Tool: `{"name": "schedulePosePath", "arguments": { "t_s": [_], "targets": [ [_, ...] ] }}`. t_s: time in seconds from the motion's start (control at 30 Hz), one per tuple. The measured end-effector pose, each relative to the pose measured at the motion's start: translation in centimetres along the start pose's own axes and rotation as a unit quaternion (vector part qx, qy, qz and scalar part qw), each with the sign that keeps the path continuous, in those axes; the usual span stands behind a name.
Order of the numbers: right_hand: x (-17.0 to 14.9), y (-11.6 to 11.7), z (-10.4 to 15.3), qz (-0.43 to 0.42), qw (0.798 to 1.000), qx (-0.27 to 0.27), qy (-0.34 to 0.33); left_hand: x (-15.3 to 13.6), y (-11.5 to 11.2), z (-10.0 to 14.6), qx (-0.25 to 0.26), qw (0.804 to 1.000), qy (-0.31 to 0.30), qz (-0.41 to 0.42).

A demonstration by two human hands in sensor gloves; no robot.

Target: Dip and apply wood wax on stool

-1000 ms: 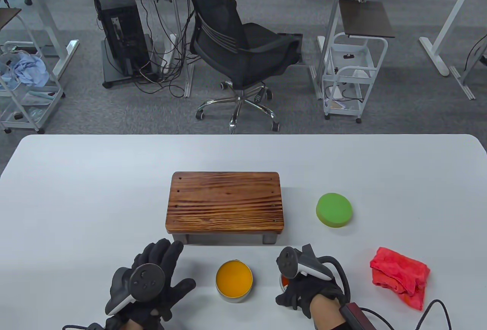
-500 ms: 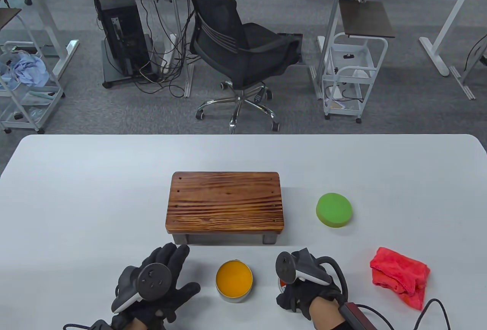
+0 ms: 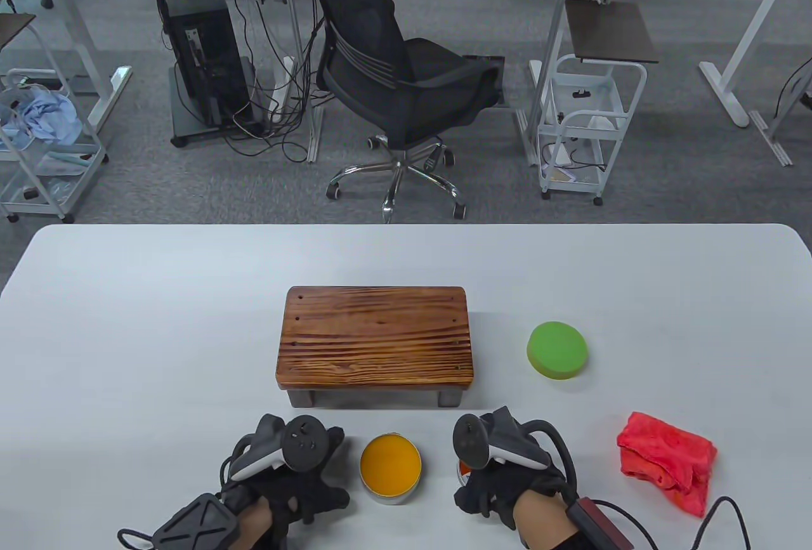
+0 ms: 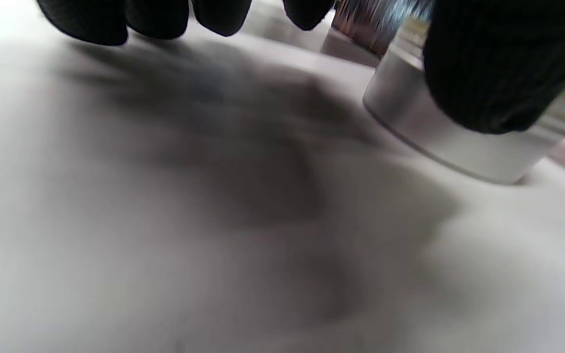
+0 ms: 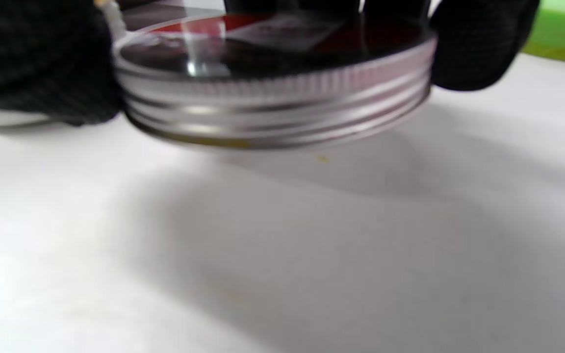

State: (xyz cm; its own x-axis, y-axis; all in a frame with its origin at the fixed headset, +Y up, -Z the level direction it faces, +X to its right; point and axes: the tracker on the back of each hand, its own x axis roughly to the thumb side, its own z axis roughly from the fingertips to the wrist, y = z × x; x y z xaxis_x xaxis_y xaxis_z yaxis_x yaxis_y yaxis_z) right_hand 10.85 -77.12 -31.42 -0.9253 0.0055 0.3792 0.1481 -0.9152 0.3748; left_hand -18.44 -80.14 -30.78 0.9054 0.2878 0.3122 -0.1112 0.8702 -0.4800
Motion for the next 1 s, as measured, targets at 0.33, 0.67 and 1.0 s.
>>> {"name": "schedulePosePath", "arguments": {
  "t_s": [0.33,0.67,1.0],
  "targets": [
    [5.4,-4.1,-0.2,0.008,0.996,-0.043,-0.077,0.7,-2.1,-1.7,-0.018,1.0,-0.014,-0.019],
    [10.7,-4.0,-3.0,0.014,0.99,-0.037,-0.139,0.4,-3.0,-2.5,-0.064,0.998,-0.022,0.013],
    [11.7,-2.9,-4.2,0.025,0.989,-0.029,-0.144,0.5,-3.3,-2.6,-0.081,0.996,-0.031,0.023]
  ]
}}
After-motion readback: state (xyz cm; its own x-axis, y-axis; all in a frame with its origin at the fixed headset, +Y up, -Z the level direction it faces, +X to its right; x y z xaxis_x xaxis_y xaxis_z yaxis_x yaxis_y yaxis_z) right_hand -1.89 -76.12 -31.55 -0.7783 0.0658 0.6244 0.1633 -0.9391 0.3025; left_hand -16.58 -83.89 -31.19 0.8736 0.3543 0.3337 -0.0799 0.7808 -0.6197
